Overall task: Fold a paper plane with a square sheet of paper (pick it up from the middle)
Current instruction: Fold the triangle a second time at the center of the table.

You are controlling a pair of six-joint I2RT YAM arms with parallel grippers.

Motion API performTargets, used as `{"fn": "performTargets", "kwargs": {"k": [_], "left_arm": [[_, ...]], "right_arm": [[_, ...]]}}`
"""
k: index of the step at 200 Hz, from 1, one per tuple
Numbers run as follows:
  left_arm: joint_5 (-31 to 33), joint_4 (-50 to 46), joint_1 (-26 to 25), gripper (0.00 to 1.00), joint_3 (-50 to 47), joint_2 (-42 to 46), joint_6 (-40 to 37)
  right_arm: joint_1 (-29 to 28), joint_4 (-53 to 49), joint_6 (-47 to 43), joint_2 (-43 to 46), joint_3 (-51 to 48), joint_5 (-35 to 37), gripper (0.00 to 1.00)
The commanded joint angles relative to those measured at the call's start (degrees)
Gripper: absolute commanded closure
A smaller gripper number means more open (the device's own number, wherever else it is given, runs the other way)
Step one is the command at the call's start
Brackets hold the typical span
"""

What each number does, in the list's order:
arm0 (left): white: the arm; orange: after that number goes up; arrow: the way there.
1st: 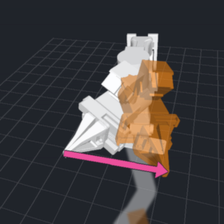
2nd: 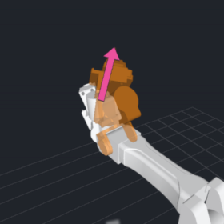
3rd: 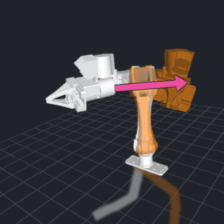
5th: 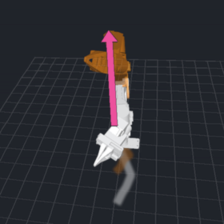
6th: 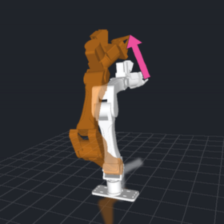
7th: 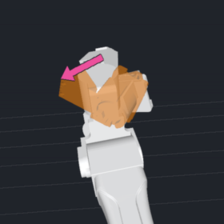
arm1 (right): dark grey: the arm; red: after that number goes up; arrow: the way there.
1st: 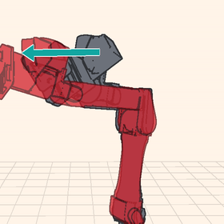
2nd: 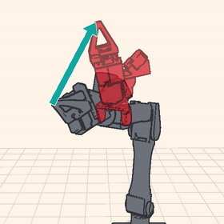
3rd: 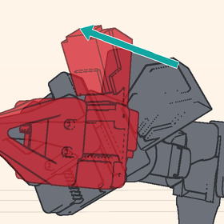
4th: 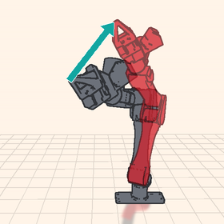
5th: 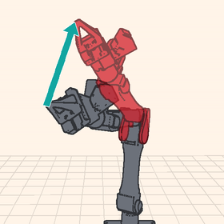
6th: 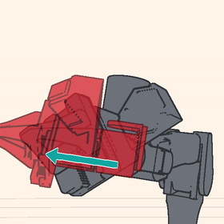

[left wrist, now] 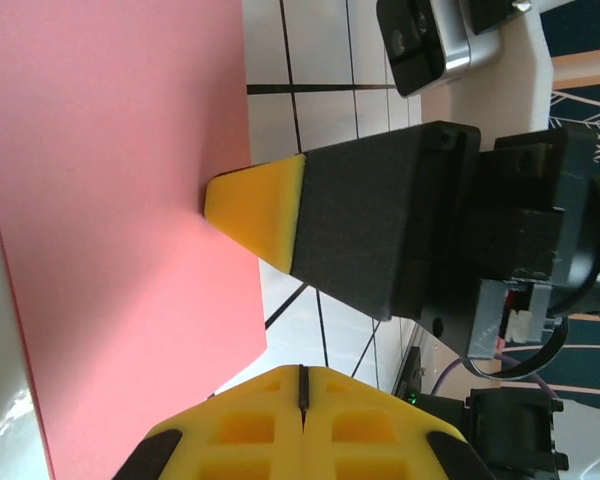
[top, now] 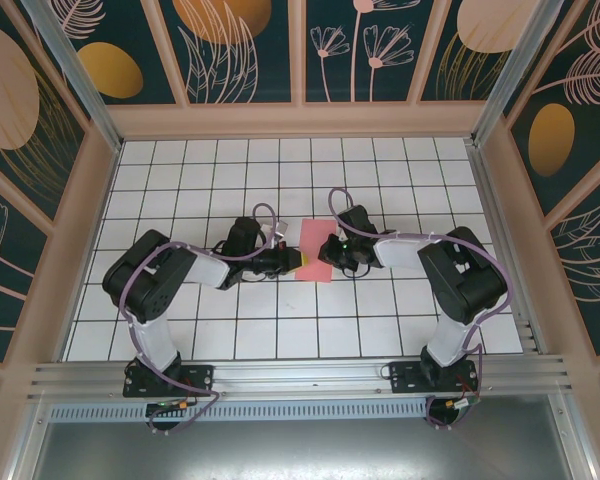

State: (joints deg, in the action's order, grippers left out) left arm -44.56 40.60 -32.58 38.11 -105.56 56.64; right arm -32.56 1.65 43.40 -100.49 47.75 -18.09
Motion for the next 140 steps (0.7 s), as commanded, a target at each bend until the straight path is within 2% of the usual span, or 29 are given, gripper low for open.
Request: {"fn": "performTargets", "kwargs": {"k": [1,16,35,68,89,101,122,140], "left_arm": [[0.3,1.4,0.1,0.99,1.7,-1.5,-0.8],[1.6,-0.5,0.2,0.99,1.7,-1.2,-1.7],[6.2,-7.4,0.2,0.96,1.7,1.8,-5.2],[13.0,-16.2,0.1,0.81,0.1,8.3,-8.1],[17.8,-21.6,0.5,0.70,-0.4,12.5,-9.4],[20.1,-24.3,1.2,0.63,-0.3,14.4,-9.7],[24.2,-28.6,3.6,0.50,-0.1,17.0,-9.9],[26.9,-31.0,6.7,0.39,-0.7,18.8,-9.7]], "right_arm": [[0.2,-2.8,-1.2,1.0,1.4,-0.5,0.86],[0.2,-3.2,-1.7,0.7,1.8,-0.4,0.85],[0.2,-4.1,-2.3,1.1,2.0,0.6,0.84],[-1.5,-6.8,-5.5,4.2,3.5,4.5,0.80],[-5.3,-11.9,-8.6,6.5,6.2,12.0,0.68],[-8.1,-15.8,-10.0,6.7,8.6,17.5,0.58],[-12.5,-22.4,-10.4,4.6,12.5,25.5,0.44],[-14.6,-26.1,-9.5,1.4,15.1,29.2,0.37]]}}
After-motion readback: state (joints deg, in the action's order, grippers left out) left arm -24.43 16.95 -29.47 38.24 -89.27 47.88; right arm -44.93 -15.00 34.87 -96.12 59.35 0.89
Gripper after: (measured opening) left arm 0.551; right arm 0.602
